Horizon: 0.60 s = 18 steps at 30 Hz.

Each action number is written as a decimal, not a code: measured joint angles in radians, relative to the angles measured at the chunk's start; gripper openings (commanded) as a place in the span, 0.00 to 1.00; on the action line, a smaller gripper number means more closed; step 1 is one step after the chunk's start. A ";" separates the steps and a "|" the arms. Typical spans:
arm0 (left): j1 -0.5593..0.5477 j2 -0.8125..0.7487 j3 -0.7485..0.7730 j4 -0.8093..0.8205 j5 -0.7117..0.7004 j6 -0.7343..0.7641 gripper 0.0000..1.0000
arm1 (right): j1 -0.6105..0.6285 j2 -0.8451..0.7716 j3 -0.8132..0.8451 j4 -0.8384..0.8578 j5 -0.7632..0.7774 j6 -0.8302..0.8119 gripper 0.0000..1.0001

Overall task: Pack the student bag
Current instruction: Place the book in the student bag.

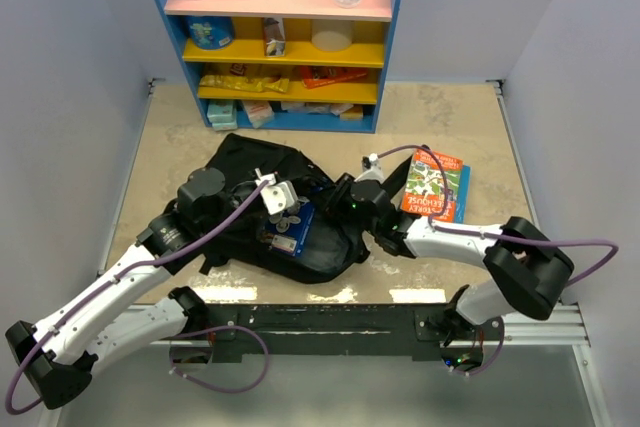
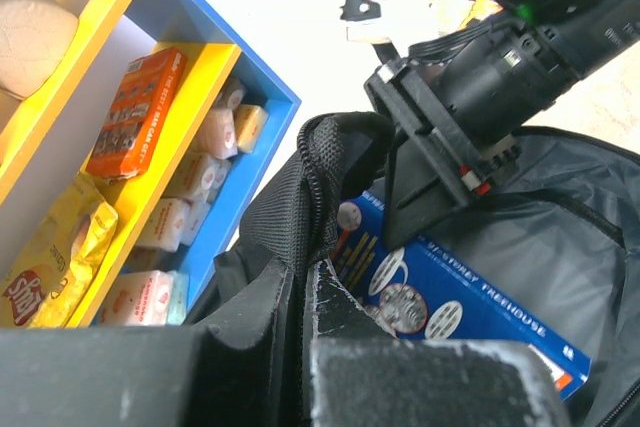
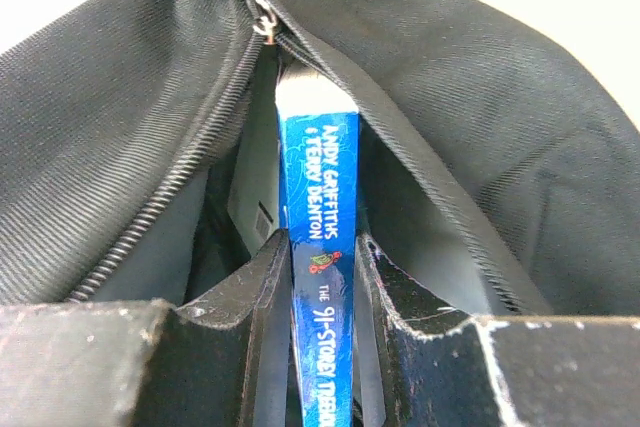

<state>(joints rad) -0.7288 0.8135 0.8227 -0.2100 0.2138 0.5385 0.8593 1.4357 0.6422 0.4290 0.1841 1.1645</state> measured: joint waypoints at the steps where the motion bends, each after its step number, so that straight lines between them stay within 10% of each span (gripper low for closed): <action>1: 0.000 0.000 0.000 0.000 0.000 0.000 0.00 | 0.007 0.007 0.012 -0.005 0.012 0.003 0.30; 4: 0.002 0.000 0.000 0.000 0.000 0.000 0.00 | 0.021 0.032 0.051 -0.034 0.045 0.014 0.67; 7: 0.002 0.000 0.000 0.000 0.000 0.000 0.00 | 0.027 0.045 0.098 -0.100 0.067 0.018 0.79; 18: 0.002 0.000 0.000 0.000 0.006 -0.004 0.00 | 0.031 0.043 0.091 -0.222 -0.026 -0.017 0.65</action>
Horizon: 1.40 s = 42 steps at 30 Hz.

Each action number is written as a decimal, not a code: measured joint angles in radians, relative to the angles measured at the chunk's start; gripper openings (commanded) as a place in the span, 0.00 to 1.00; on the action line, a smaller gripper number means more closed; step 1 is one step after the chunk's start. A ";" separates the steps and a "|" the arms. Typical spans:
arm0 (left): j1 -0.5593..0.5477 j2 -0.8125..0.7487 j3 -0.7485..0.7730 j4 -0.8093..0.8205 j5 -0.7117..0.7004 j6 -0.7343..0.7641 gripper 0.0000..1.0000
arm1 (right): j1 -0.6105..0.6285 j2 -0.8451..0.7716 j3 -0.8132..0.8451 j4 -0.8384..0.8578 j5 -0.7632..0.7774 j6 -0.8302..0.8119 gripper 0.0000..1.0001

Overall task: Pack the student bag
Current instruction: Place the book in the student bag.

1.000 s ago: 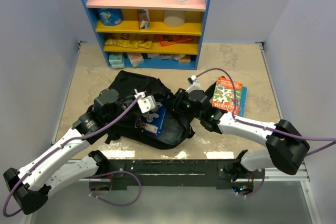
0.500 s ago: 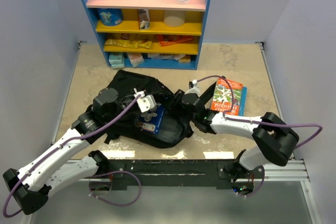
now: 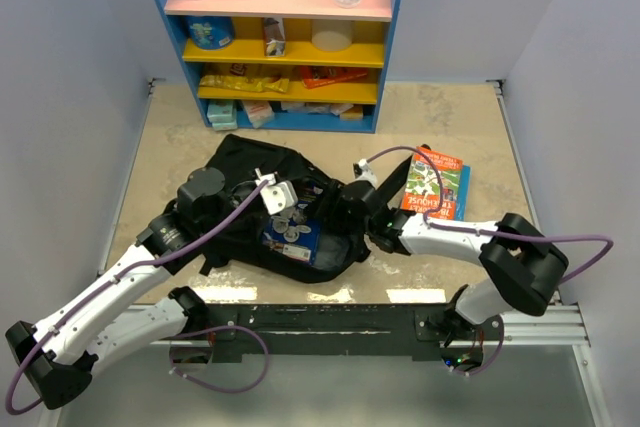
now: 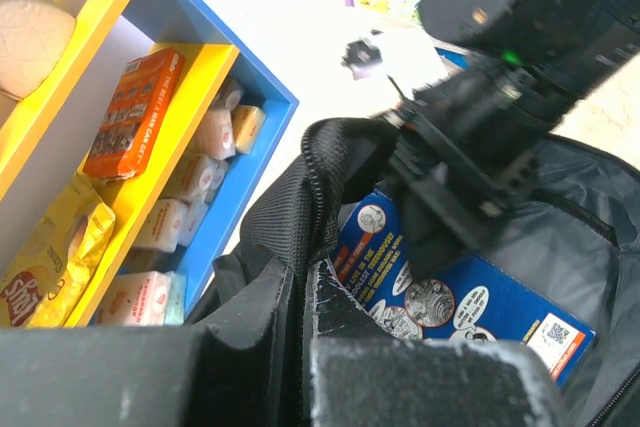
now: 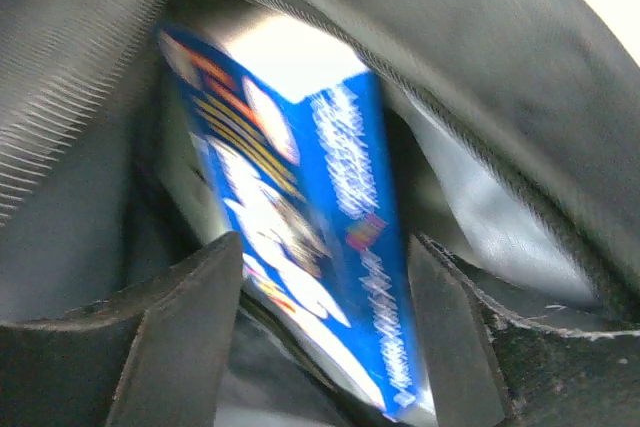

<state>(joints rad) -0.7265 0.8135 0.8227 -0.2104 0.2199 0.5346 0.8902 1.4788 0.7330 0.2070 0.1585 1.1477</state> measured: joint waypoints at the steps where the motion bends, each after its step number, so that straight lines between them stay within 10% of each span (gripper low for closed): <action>1: 0.000 0.000 0.000 0.000 0.002 0.000 0.00 | 0.000 0.000 -0.022 0.011 -0.018 -0.004 0.65; 14: 0.000 0.000 0.000 0.006 0.013 0.000 0.00 | 0.054 0.090 -0.131 0.235 -0.185 -0.071 0.00; 24: 0.000 -0.003 0.001 0.017 0.020 0.000 0.00 | -0.001 -0.118 -0.209 0.469 -0.216 0.021 0.00; 30: 0.003 -0.003 0.007 0.030 0.021 0.000 0.00 | -0.038 0.066 -0.217 0.745 -0.259 0.182 0.00; 40: 0.006 -0.003 0.014 0.029 0.023 0.000 0.00 | 0.006 0.210 0.046 0.547 -0.211 0.100 0.00; 42: 0.006 -0.003 0.014 0.029 0.023 0.000 0.00 | 0.021 0.235 0.092 0.497 -0.192 0.069 0.20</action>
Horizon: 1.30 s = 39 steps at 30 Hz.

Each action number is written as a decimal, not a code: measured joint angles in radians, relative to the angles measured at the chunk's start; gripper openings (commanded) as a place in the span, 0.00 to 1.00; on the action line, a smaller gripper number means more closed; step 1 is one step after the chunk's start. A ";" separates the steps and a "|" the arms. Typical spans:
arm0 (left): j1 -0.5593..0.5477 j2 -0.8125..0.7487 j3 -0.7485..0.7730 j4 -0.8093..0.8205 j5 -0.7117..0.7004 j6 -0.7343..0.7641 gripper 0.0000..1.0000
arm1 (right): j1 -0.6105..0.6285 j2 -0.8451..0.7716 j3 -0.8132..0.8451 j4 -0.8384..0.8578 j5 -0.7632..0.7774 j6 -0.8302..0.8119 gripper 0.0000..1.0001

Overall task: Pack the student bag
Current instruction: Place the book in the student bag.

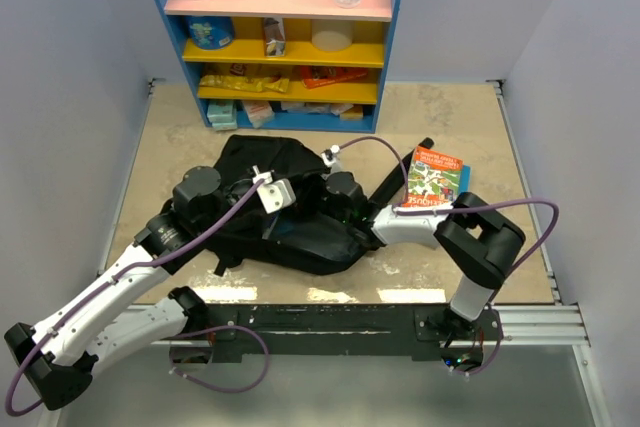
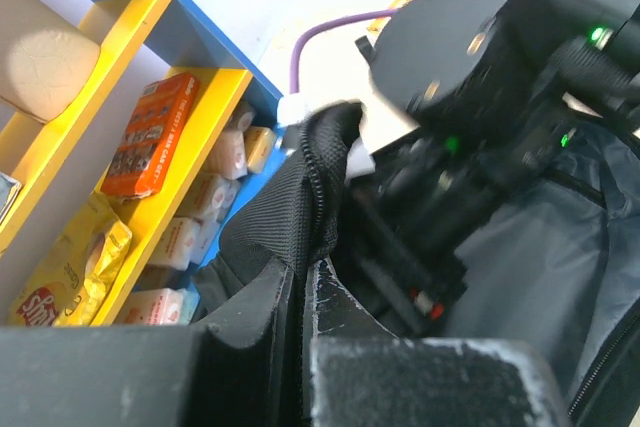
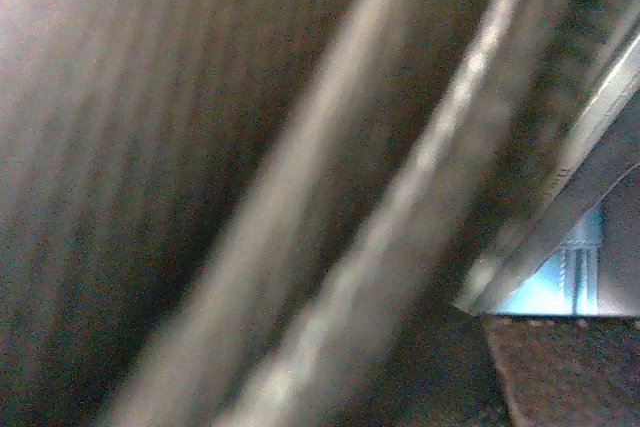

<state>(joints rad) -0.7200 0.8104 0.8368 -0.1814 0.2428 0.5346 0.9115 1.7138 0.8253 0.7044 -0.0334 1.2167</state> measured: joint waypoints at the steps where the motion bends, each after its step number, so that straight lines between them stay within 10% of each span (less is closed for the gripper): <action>1: 0.000 0.000 0.000 0.000 0.000 0.000 0.00 | 0.006 0.021 0.028 -0.033 0.015 -0.018 0.30; 5: 0.001 0.000 0.002 -0.002 0.000 0.000 0.00 | 0.025 0.061 0.052 -0.092 0.040 -0.047 0.65; 14: 0.006 -0.005 0.002 -0.013 0.007 0.000 0.00 | 0.024 -0.067 0.050 -0.354 0.072 -0.135 0.99; 23: 0.006 -0.011 0.002 -0.019 0.009 0.000 0.00 | -0.019 -0.465 0.074 -0.726 0.132 -0.259 0.99; 39: 0.006 -0.010 0.002 -0.021 0.016 0.000 0.00 | -0.727 -0.609 0.034 -1.228 0.092 -0.460 0.99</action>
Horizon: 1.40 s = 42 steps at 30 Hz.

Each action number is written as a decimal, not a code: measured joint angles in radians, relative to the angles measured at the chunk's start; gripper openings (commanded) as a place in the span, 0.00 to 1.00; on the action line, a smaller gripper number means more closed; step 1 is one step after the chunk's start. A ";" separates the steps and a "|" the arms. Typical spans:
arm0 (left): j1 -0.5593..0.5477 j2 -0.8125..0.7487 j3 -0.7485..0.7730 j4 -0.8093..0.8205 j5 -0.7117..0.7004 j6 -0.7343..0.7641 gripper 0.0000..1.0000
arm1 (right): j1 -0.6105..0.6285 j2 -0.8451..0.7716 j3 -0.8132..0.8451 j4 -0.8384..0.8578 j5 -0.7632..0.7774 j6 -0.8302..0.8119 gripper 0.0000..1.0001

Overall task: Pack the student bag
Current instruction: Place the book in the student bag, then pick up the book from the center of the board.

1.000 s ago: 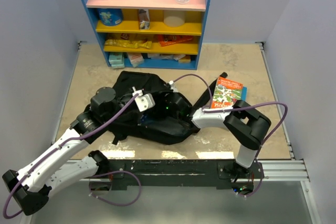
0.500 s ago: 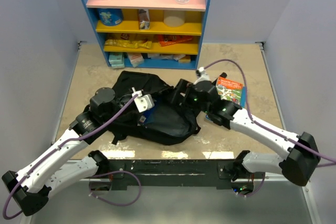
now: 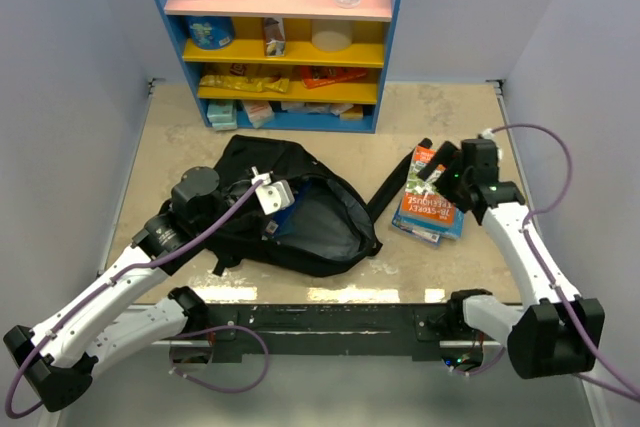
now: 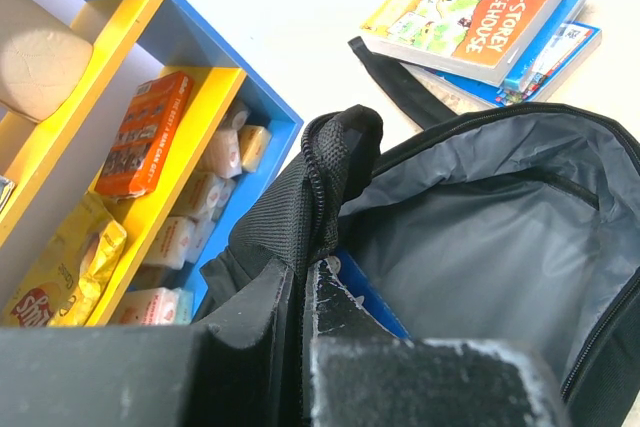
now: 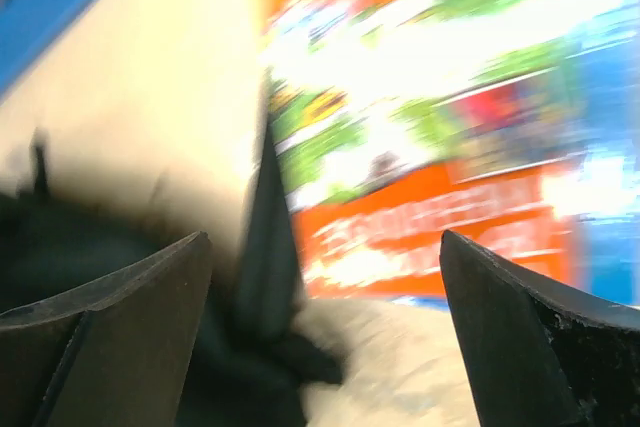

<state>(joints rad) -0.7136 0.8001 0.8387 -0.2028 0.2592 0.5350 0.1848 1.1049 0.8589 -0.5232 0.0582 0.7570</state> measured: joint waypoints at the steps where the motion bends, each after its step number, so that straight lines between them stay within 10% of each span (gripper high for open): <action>1: 0.000 0.000 0.000 0.000 0.000 0.000 0.00 | -0.058 -0.009 -0.001 -0.014 0.002 -0.013 0.99; 23: 0.000 -0.002 0.000 -0.001 0.007 0.000 0.00 | -0.284 0.003 -0.048 -0.077 0.034 -0.121 0.99; 27: 0.000 -0.002 0.000 0.000 0.010 0.000 0.00 | -0.239 0.008 -0.035 -0.053 0.052 -0.120 0.94; 32: 0.000 -0.002 -0.001 0.000 0.011 0.000 0.00 | -0.120 0.041 -0.011 0.005 0.051 -0.106 0.57; 42: 0.000 -0.002 -0.001 0.000 0.013 0.000 0.00 | 0.073 0.175 0.045 0.116 0.055 -0.053 0.60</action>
<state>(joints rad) -0.7136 0.7982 0.8375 -0.2028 0.2722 0.5346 0.2581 1.2797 0.9043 -0.4072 0.1131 0.7036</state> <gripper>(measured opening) 0.053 0.640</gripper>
